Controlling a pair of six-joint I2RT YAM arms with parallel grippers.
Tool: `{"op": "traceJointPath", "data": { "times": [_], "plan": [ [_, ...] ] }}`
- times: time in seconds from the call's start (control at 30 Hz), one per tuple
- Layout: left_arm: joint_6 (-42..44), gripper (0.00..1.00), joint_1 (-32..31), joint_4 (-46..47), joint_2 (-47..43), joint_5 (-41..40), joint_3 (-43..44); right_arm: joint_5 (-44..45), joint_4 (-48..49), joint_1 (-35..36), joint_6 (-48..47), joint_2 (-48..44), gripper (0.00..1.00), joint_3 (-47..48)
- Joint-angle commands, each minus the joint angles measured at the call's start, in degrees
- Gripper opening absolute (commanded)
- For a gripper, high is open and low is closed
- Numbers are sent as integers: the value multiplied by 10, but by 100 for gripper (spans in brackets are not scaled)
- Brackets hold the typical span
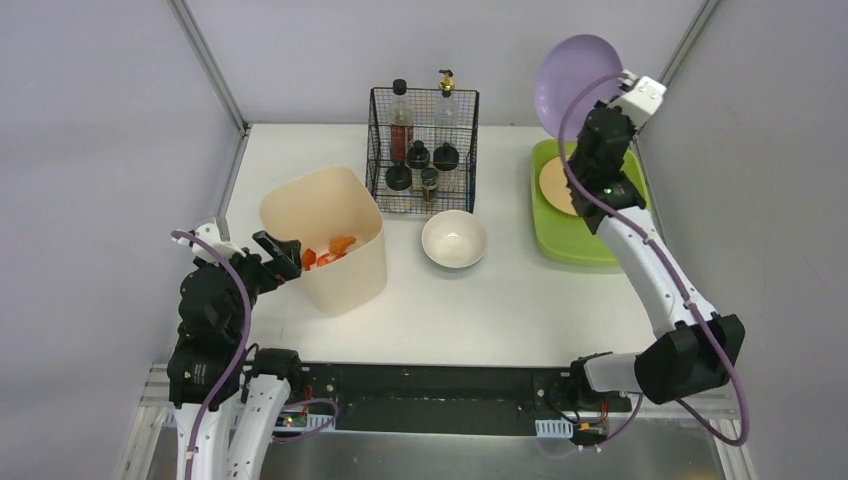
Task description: Clear the kitchen counter
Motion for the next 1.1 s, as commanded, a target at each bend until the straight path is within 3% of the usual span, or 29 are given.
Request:
{"op": "traceJointPath", "data": {
  "times": [0.0,0.17,0.3,0.67,1.07],
  "plan": [
    [-9,97,6,10,8,14,0,-69,-166,-103,243,22,0,52],
    [-9,97,5,10,11,14,0,-197,-241,-209,387,89,0,57],
    [-8,97,6,10,13,14,1,-258,-247,-255,440,146,0,50],
    [-8,97,5,10,20,14,2,-330,-223,-285,495,264,0,34],
    [-7,97,6,10,22,26,2,-380,-220,-302,531,321,0,24]
  ]
}}
